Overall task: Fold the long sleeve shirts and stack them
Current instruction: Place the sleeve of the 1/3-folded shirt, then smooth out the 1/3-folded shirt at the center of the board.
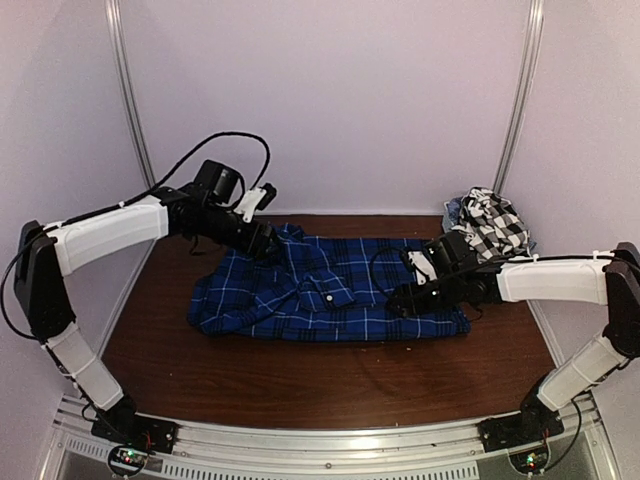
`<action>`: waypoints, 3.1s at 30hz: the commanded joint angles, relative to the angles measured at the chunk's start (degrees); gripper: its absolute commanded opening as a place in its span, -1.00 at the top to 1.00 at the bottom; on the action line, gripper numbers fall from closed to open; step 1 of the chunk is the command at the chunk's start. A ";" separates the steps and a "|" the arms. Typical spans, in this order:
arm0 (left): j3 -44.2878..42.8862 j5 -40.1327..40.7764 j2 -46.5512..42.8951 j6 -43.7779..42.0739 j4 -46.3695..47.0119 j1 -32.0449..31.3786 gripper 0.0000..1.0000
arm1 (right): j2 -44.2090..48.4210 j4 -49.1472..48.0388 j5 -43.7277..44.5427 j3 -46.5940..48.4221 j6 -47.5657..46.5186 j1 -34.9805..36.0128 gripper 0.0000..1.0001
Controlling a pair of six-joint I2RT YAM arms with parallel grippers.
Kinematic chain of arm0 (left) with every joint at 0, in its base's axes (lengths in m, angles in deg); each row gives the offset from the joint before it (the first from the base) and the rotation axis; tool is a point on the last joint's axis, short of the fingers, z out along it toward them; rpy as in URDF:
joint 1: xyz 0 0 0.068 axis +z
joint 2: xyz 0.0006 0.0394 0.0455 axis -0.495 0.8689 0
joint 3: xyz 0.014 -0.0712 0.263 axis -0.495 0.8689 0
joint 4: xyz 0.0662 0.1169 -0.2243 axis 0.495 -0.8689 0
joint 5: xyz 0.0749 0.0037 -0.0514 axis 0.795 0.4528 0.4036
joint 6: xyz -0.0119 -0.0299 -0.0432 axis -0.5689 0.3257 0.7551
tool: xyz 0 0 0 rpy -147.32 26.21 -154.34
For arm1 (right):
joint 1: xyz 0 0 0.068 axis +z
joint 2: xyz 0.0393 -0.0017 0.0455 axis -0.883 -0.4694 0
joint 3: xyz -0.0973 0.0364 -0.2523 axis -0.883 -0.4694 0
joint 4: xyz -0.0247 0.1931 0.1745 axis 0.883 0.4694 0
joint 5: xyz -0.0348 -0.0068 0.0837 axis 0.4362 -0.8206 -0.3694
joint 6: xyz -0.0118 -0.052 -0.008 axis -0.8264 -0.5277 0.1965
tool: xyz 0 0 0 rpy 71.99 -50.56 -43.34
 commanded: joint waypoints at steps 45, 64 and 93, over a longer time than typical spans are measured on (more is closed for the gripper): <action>20.32 34.13 2.09 10.93 1.63 -7.06 0.04 | -6.40 -5.75 -1.11 -7.49 4.28 -0.02 -0.34; 24.06 30.25 -6.65 10.80 4.02 6.41 0.08 | -5.36 -4.22 -0.27 -7.44 3.58 -0.99 -0.34; 42.80 10.78 -19.72 18.33 9.64 6.34 0.68 | -5.49 -3.26 0.35 -6.94 3.17 -1.26 -0.33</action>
